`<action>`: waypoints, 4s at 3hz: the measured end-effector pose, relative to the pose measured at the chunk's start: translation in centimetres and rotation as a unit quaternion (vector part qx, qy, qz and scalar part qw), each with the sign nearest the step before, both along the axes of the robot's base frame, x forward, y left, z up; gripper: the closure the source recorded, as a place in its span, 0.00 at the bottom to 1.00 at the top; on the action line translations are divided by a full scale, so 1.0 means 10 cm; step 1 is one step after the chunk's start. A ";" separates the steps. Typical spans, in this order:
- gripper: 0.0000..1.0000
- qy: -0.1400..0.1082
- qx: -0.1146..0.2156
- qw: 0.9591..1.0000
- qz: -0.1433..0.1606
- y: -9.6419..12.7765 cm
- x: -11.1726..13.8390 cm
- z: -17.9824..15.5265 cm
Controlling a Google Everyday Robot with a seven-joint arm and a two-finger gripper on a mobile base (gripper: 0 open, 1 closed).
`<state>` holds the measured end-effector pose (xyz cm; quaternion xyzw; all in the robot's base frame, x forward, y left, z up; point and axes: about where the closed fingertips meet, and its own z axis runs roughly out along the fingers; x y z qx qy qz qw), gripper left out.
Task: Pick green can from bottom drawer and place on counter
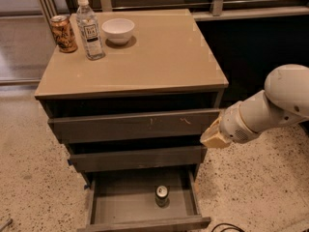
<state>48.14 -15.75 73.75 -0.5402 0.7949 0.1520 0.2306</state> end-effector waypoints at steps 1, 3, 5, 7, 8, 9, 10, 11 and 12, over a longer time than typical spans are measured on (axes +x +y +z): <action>1.00 0.001 -0.022 1.000 0.009 0.02 -0.01 -0.14; 1.00 0.018 -0.023 0.999 0.031 0.04 0.04 -1.59; 1.00 0.046 -0.006 0.999 0.016 0.09 0.09 -2.71; 1.00 0.027 -0.021 0.999 0.013 0.00 0.12 -3.06; 1.00 0.003 -0.015 1.000 0.004 -0.11 0.22 -3.72; 1.00 0.014 0.006 1.000 -0.006 -0.11 0.27 -4.41; 1.00 0.014 0.006 1.000 -0.006 -0.11 0.27 -4.41; 0.77 0.008 0.027 0.999 0.020 0.02 0.25 -4.62; 0.54 0.004 0.046 0.998 0.045 0.20 0.23 -4.80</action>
Offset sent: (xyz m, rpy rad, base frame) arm 0.0085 -0.0052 -0.1949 -0.0451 0.0642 0.0572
